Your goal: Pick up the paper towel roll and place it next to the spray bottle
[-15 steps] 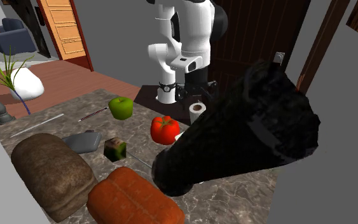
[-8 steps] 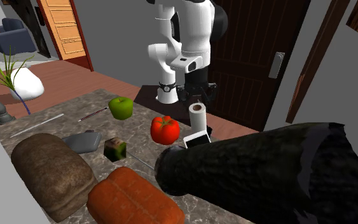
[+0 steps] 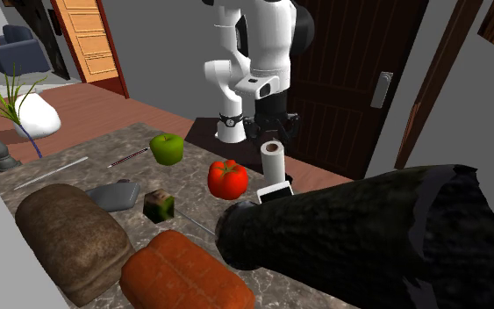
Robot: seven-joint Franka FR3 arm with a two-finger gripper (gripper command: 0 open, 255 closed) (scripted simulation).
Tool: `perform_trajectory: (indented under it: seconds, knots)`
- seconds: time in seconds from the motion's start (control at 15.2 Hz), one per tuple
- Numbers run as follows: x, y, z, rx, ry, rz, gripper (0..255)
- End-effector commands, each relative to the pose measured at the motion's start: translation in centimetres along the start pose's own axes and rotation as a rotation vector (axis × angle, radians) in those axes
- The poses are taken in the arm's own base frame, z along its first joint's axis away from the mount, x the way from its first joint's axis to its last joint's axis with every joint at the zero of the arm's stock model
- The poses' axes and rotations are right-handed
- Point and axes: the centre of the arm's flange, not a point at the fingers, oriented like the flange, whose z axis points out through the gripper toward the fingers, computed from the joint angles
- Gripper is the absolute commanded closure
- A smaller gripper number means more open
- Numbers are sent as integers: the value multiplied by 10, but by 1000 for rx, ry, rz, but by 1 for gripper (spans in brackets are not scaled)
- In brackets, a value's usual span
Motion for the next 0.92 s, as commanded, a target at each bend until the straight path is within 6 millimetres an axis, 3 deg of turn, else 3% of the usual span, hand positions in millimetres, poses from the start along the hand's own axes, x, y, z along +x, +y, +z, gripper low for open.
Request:
perform_trajectory:
  seconds: [0.0,0.86]
  knots:
    - [0,-1,-7,0,-1,0,255]
    - [0,-6,-75,0,-1,0,255]
